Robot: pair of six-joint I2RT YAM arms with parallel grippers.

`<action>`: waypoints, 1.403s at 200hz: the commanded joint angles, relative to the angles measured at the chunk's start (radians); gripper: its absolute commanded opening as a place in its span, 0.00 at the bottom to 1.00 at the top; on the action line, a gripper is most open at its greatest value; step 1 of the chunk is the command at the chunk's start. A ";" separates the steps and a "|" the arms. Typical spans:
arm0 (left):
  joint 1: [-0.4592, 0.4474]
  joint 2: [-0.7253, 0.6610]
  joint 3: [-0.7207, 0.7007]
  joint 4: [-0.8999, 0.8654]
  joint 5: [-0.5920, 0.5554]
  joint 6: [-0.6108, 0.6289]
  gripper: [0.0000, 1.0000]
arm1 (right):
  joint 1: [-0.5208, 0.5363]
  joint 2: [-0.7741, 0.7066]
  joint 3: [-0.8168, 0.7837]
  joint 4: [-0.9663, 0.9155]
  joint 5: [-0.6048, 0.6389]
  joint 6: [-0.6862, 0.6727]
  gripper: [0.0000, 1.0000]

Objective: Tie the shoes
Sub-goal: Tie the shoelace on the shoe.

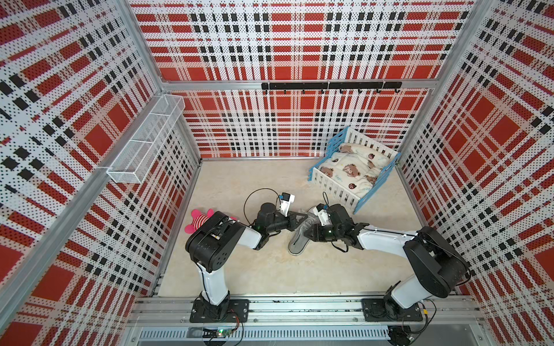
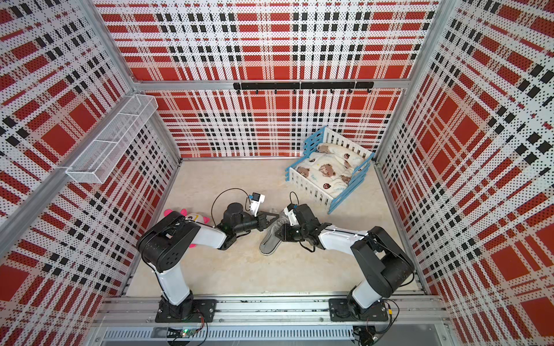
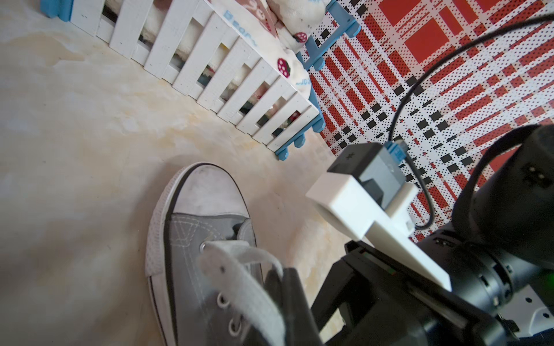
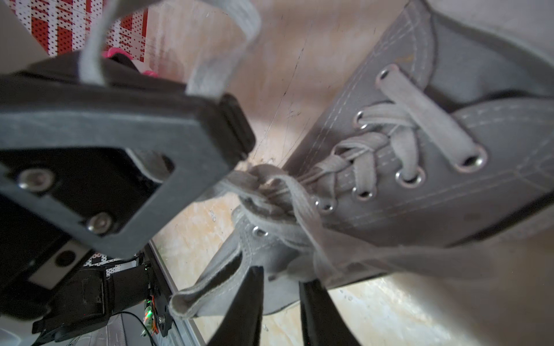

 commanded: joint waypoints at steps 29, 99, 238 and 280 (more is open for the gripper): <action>-0.007 -0.005 0.017 -0.001 0.000 0.020 0.00 | 0.009 0.012 0.014 0.026 0.007 0.017 0.04; -0.006 0.003 0.019 -0.001 -0.006 0.022 0.00 | 0.008 -0.060 -0.015 0.057 -0.070 0.041 0.00; 0.001 0.014 0.021 -0.001 0.001 0.023 0.00 | -0.001 -0.132 0.080 -0.187 0.107 -0.162 0.14; 0.010 0.008 0.008 -0.001 -0.008 0.021 0.05 | -0.003 -0.150 0.114 -0.243 0.240 -0.257 0.30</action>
